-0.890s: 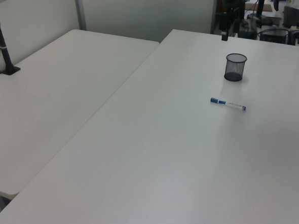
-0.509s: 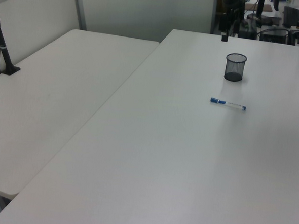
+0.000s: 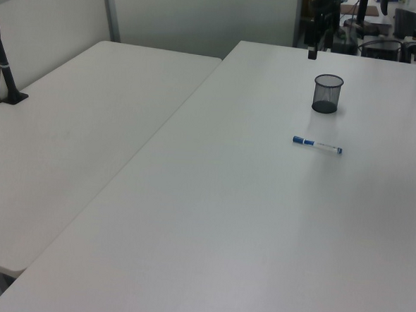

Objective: Insert the marker
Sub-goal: 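Move the gripper down toward the blue-capped white marker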

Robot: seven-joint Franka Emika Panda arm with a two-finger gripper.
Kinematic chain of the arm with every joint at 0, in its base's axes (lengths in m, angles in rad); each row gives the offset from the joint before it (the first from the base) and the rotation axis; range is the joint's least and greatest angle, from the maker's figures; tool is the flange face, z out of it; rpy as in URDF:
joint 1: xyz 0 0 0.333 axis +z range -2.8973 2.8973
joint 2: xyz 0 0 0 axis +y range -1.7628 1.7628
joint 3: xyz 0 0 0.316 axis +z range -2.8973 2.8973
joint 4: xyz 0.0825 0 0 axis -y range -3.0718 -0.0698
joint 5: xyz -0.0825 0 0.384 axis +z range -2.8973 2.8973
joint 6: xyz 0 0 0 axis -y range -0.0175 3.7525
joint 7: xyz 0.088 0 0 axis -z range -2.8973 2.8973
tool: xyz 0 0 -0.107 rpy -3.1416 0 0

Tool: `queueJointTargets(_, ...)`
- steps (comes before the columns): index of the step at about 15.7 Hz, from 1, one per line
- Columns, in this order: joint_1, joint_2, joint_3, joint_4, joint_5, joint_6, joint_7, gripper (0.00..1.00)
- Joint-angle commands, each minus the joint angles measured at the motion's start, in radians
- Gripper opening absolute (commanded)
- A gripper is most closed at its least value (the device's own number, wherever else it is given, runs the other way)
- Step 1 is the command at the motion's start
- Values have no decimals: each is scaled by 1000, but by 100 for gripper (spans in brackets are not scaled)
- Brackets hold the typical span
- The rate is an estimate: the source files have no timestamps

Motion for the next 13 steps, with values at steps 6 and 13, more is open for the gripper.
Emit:
queueJointTargets(6,11,39,2,-3,-12,40,3,100)
queueJointTargets(13,14,175,9,-12,-9,132,98,100)
